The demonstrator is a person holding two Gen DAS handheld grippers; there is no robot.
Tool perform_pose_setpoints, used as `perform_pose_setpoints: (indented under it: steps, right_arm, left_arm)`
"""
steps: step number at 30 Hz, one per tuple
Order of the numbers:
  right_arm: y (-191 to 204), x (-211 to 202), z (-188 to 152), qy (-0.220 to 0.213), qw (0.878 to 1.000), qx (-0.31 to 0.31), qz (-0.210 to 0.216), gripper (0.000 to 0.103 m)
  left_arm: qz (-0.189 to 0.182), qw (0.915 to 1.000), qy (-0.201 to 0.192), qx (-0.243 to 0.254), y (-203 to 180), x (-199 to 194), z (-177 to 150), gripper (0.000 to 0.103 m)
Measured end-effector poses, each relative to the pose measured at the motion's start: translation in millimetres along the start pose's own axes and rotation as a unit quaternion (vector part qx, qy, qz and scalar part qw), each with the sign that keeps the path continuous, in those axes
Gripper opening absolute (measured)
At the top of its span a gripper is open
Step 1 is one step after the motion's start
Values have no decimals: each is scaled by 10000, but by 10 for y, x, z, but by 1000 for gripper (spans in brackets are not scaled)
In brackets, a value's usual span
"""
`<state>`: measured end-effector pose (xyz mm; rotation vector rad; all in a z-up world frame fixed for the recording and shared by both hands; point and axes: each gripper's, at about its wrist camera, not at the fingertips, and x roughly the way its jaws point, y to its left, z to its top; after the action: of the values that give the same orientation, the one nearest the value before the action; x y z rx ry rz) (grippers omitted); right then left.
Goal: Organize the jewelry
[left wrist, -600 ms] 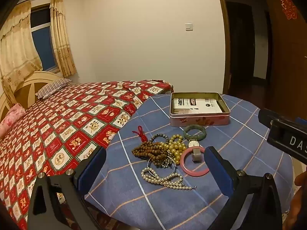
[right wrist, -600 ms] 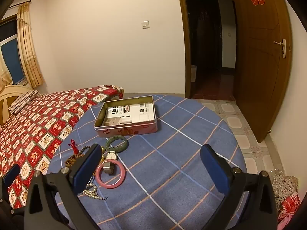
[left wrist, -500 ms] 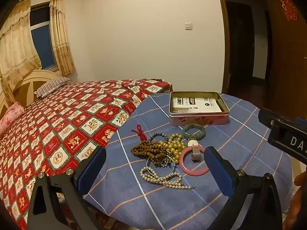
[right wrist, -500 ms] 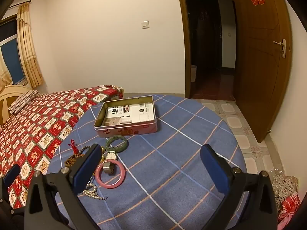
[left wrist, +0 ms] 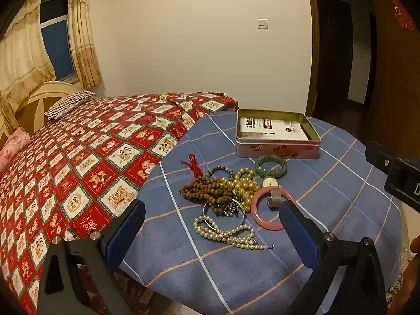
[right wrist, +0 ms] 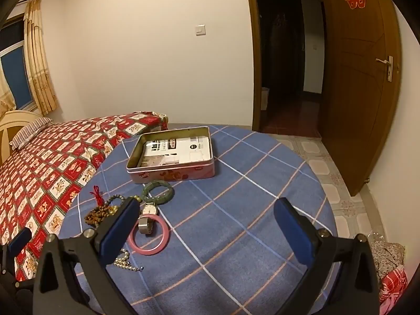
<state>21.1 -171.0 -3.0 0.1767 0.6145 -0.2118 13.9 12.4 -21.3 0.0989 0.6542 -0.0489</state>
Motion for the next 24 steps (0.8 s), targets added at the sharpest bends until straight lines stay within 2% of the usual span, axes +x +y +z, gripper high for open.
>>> perform_pose_setpoints:
  steps: [24]
  right_arm:
    - [40,14,-26,6,10000,-48,-8,103]
  left_arm:
    - [151,9999,64,-47,72,32,-9,102]
